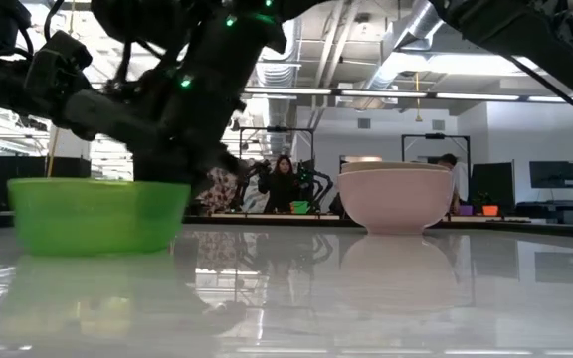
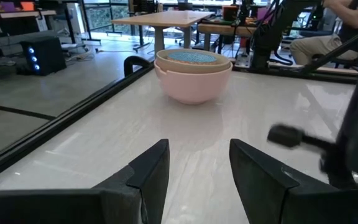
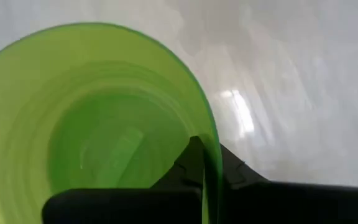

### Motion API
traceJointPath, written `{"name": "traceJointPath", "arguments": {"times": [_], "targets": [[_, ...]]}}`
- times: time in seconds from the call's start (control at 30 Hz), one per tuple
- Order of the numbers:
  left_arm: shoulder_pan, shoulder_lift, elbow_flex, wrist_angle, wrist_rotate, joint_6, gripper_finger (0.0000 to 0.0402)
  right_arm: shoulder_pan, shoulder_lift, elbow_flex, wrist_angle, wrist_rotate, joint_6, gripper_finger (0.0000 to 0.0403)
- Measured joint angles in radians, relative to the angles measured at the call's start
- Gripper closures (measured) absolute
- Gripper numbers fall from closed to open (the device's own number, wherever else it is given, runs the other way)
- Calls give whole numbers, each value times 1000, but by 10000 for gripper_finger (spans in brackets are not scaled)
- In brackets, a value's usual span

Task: Nest bowls inside each other
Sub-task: Stack the green bowl on top of the blue bowl

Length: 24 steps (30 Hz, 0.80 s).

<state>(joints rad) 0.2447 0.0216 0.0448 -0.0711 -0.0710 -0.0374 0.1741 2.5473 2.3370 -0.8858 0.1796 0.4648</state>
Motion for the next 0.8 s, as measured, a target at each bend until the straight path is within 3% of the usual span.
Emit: {"name": "traceJointPath", "arguments": {"times": [0.23, 0.5, 0.67, 0.8], "targets": [[0, -2, 0, 1, 1, 0, 244, -1, -81, -2, -264, 87, -2, 397], [0, 3, 0, 0, 4, 0, 244, -11, -230, -5, -676, 311, 84, 397], [0, 4, 0, 0, 3, 0, 244, -58, -442, -121, -651, 368, 56, 397], [0, 5, 0, 0, 3, 0, 244, -141, -654, -295, -674, 394, 110, 398]]}}
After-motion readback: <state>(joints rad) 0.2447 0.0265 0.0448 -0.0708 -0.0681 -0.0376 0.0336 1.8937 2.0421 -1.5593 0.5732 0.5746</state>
